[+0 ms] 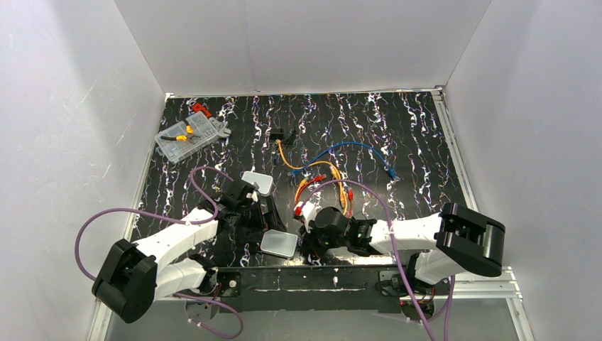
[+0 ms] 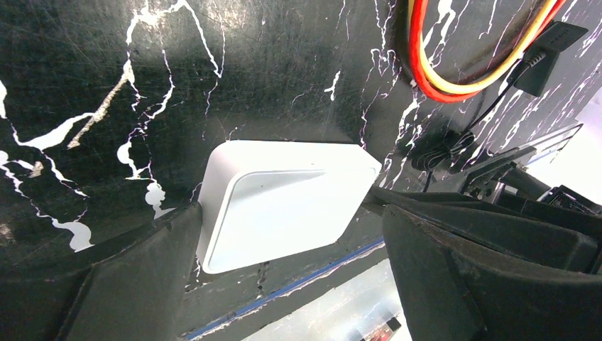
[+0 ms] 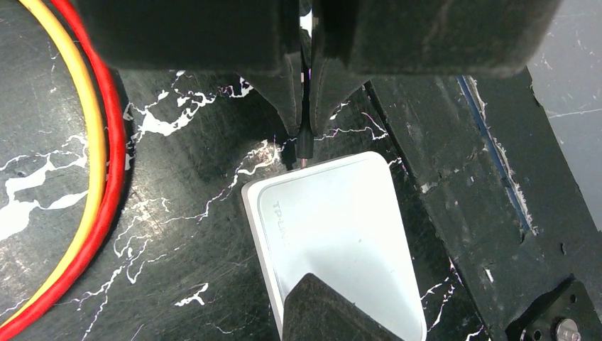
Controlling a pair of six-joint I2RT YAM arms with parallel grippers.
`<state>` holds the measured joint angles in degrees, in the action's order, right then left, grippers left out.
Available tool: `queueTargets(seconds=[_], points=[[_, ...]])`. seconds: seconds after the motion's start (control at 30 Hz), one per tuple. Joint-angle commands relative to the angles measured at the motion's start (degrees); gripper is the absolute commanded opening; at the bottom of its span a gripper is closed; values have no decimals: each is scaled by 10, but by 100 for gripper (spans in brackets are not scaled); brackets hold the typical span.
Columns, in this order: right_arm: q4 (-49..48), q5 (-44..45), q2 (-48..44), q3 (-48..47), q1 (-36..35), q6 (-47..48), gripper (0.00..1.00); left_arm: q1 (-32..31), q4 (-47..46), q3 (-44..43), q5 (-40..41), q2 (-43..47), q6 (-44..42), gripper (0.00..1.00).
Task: Insert the plug into the switch port
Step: Insert the power into the switch port.
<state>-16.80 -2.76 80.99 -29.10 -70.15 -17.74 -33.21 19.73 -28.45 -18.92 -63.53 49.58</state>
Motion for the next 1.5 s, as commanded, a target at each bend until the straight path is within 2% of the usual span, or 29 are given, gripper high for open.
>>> queueTargets(seconds=[0.0, 0.43, 0.7, 0.93, 1.17, 1.47], points=[[-53, -3, 11, 1, -3, 12, 1, 3, 10, 6, -10, 8, -11, 98], [-141, -21, 47, 18, -3, 51, 1, 3, 19, 5, -21, 10, -26, 98], [-113, -21, 28, -6, -4, 83, 1, 3, 22, 4, -32, 13, -40, 97], [-75, -38, 29, -41, -3, 120, 1, 3, 22, 7, -40, 15, -44, 90], [-66, -46, 34, -62, -3, 138, 1, 2, 21, 9, -52, 17, -51, 81], [-81, -49, 53, -90, -3, 143, 1, 2, 18, 17, -68, 27, -49, 74]])
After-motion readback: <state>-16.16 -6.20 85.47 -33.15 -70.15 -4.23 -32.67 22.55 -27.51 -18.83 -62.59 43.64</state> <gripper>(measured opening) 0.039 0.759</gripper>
